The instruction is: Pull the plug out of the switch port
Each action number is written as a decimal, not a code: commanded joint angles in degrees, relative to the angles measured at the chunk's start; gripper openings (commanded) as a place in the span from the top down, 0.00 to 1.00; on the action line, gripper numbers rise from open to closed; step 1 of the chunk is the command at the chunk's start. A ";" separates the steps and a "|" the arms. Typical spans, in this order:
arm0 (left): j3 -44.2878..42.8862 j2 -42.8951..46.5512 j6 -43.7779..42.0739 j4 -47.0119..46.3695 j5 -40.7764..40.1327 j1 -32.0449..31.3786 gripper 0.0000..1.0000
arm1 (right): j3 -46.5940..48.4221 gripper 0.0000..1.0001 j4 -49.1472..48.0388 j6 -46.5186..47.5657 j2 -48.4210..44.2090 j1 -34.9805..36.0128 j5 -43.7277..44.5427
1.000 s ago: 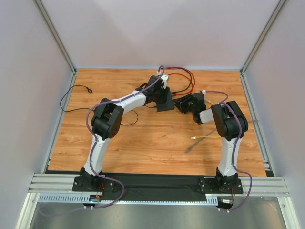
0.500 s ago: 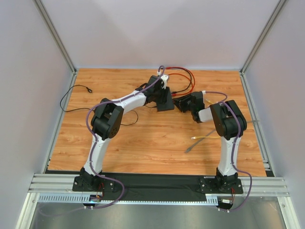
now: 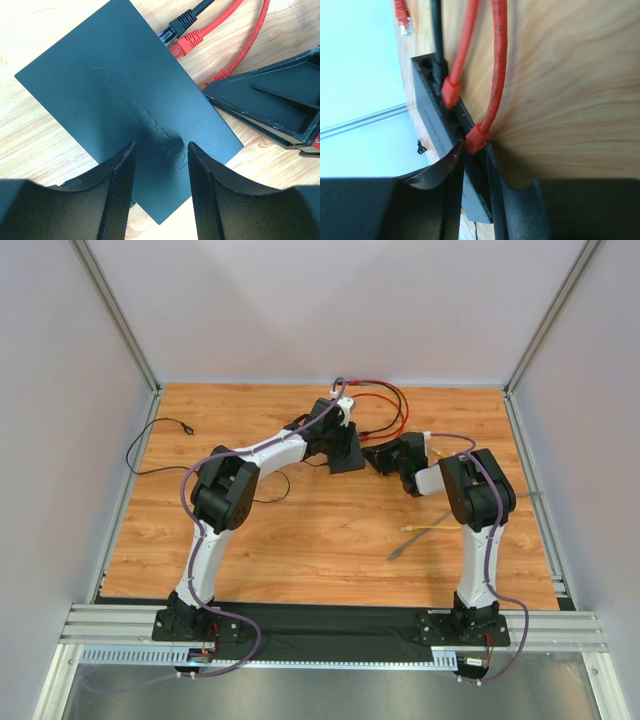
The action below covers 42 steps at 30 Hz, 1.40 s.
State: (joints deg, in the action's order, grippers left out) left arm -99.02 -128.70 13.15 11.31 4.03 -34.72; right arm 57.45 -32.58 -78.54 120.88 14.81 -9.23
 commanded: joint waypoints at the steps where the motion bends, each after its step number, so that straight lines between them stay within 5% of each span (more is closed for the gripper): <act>1: -1.26 -0.41 0.56 -0.68 0.54 0.09 0.47 | 0.29 0.75 2.78 0.32 2.34 0.48 1.15; 9: -1.35 -0.49 0.65 -0.59 0.45 0.09 0.47 | 0.47 0.75 3.66 0.32 2.52 0.57 1.33; 20: -3.10 -1.46 1.18 1.43 0.01 0.09 0.53 | 1.08 1.00 4.98 0.67 2.34 0.57 2.55; 26: -5.74 -3.66 2.49 4.68 0.63 0.18 0.58 | 1.17 1.00 5.51 0.67 2.17 0.57 3.34; 42: -20.42 -10.78 2.50 24.72 -12.73 -1.31 0.59 | 1.17 1.00 4.10 0.41 2.69 0.48 2.47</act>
State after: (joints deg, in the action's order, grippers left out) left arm -117.84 -137.56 16.12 28.18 -4.62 -35.27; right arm 58.13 -32.34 -79.59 121.71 14.94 -8.88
